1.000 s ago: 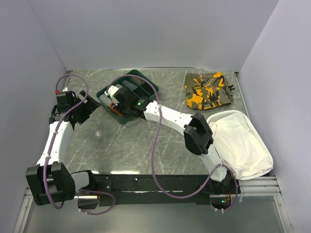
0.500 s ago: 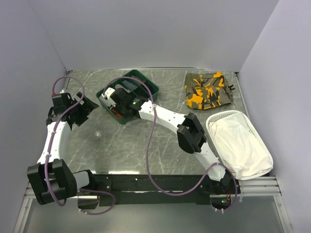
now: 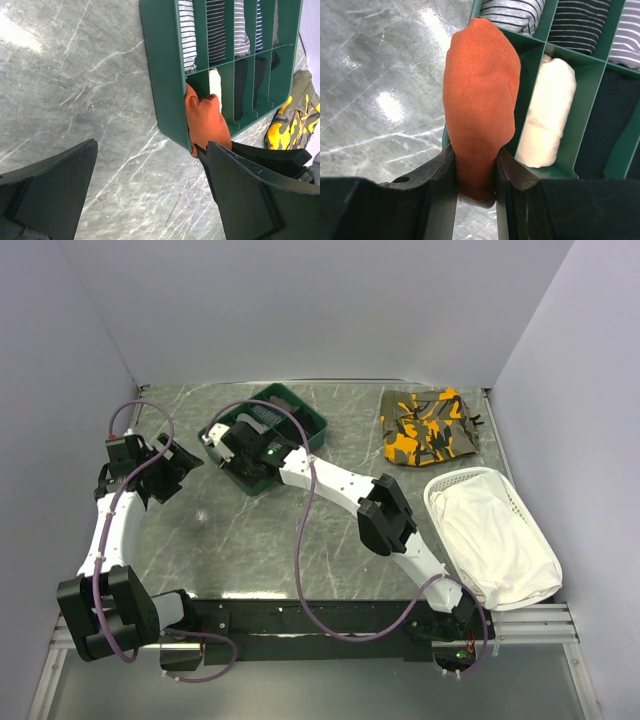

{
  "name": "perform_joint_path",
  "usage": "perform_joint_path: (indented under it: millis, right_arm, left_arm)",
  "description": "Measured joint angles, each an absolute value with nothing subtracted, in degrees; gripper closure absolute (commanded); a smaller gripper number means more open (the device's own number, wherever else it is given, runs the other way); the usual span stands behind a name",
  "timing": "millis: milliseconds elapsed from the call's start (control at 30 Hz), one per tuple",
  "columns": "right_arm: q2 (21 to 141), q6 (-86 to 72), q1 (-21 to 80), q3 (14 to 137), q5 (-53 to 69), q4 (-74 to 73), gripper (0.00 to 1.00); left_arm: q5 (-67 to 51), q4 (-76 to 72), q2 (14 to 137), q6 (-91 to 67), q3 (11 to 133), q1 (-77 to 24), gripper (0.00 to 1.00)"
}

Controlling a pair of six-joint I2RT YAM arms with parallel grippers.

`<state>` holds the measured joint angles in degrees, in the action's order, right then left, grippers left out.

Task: Roll the underwear
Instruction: Place the underwear in the storage box.

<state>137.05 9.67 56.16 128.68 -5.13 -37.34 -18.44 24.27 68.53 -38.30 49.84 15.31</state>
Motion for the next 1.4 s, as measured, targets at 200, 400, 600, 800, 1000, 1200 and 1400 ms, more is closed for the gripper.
perform_joint_path:
  millis: [200,400,600,800,1000,1200,1400]
  right_arm:
    - [137.08,5.52,54.7,127.94,-2.24,-36.47,0.99]
    - [137.08,1.78,53.01,126.67,1.89,-34.74,0.99]
    - [138.91,0.86,52.77,128.73,2.85,-35.38,0.99]
    - [141.08,0.64,52.12,130.54,3.09,-35.83,0.98]
    - [141.21,-0.99,51.83,130.1,3.79,-36.73,0.98]
    - [141.21,-2.17,51.72,128.92,5.65,-36.95,0.97]
    - [141.21,-2.2,51.72,128.68,5.72,-37.15,0.97]
  left_arm:
    - [-18.81,24.18,69.08,-38.09,49.6,15.88,0.04]
    - [-19.68,23.68,69.47,-38.11,48.93,16.16,0.03]
    - [-20.16,23.24,69.8,-38.11,48.93,16.19,0.03]
    - [-20.27,23.2,70.13,-38.11,48.93,16.25,0.03]
    - [-20.67,23.09,70.41,-38.11,48.93,16.47,0.04]
    - [-20.91,23.0,70.46,-38.09,48.93,16.53,0.03]
    - [-21.67,22.68,70.46,-38.11,48.53,16.78,0.04]
